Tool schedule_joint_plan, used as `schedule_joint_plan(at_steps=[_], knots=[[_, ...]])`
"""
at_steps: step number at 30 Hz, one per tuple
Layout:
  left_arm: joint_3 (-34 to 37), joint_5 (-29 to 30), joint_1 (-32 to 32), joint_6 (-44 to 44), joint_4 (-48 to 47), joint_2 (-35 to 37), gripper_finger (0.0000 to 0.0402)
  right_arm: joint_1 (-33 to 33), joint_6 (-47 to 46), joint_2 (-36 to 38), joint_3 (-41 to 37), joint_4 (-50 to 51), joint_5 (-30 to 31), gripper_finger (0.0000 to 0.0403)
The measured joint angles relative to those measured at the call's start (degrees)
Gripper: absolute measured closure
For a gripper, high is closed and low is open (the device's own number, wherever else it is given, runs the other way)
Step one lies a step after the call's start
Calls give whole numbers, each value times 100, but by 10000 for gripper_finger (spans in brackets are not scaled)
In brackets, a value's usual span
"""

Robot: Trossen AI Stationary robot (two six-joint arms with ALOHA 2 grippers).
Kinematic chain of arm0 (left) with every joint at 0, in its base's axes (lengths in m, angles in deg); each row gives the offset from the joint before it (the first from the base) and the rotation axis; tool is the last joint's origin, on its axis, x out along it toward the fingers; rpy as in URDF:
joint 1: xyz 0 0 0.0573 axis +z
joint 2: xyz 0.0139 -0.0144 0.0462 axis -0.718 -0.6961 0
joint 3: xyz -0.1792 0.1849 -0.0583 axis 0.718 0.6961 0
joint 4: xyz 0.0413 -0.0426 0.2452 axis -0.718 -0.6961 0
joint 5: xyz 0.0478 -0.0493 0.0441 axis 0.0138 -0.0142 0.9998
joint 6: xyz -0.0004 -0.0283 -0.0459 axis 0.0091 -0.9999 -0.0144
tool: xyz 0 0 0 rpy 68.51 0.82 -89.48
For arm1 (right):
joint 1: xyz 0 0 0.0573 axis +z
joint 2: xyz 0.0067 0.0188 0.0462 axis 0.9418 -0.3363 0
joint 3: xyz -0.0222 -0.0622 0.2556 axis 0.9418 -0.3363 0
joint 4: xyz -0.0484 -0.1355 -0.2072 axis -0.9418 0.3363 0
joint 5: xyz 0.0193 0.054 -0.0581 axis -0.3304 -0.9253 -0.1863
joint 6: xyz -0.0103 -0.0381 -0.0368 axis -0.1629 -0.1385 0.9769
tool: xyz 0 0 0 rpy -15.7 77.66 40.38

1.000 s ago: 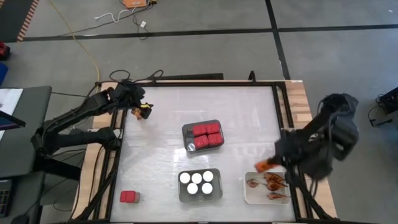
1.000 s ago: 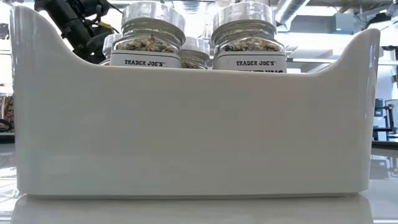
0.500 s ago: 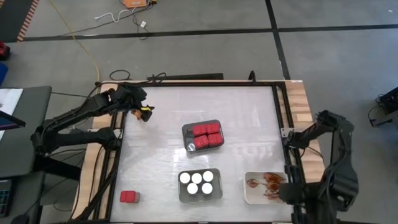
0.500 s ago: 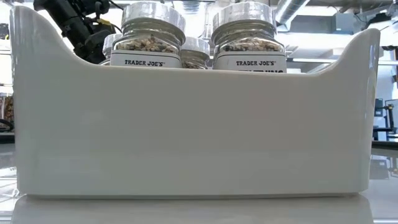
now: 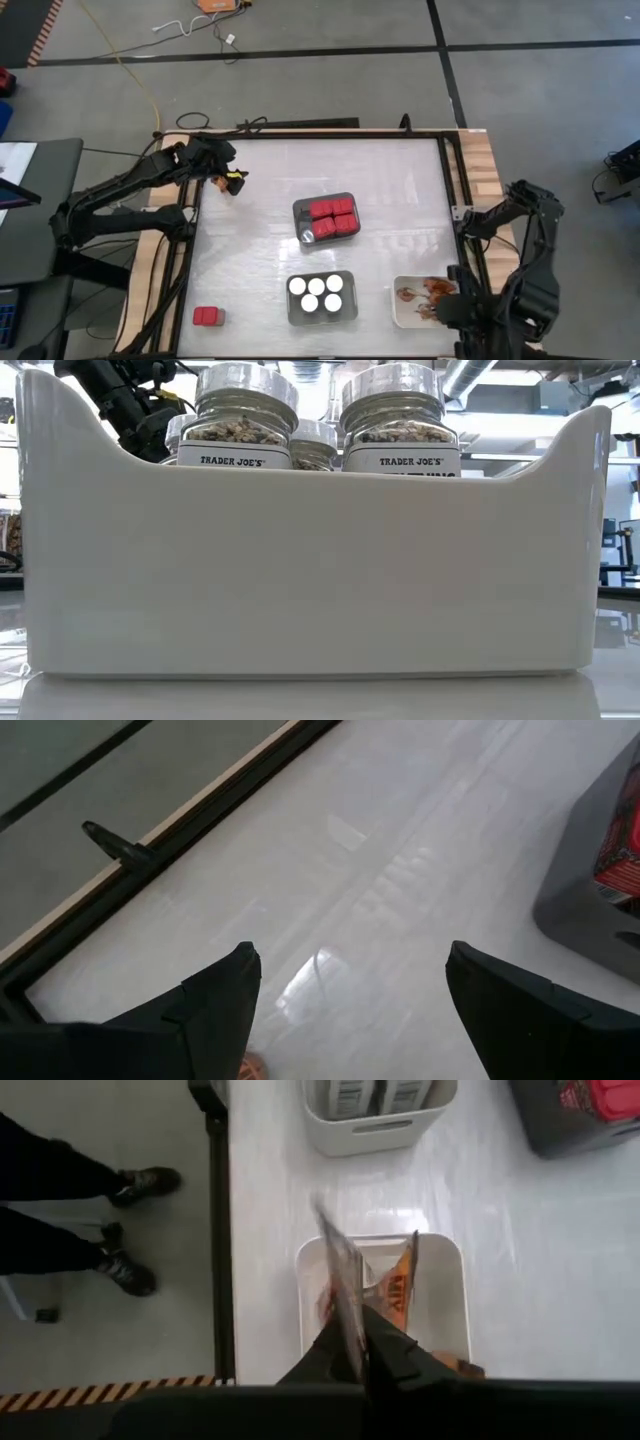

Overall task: Sort spices by type
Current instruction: Put the orange seasoning pack into the white bin

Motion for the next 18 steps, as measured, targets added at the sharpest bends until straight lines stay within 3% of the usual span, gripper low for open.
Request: schedule_joint_plan(at_steps=[8,18], knots=[[0,0,0,-4,-2,0,95,-467,36,4,-517,-627,-772,390],[0,0,0,9,-2,0,95,-531,-312,-2,-1562,-1558,-784,390]])
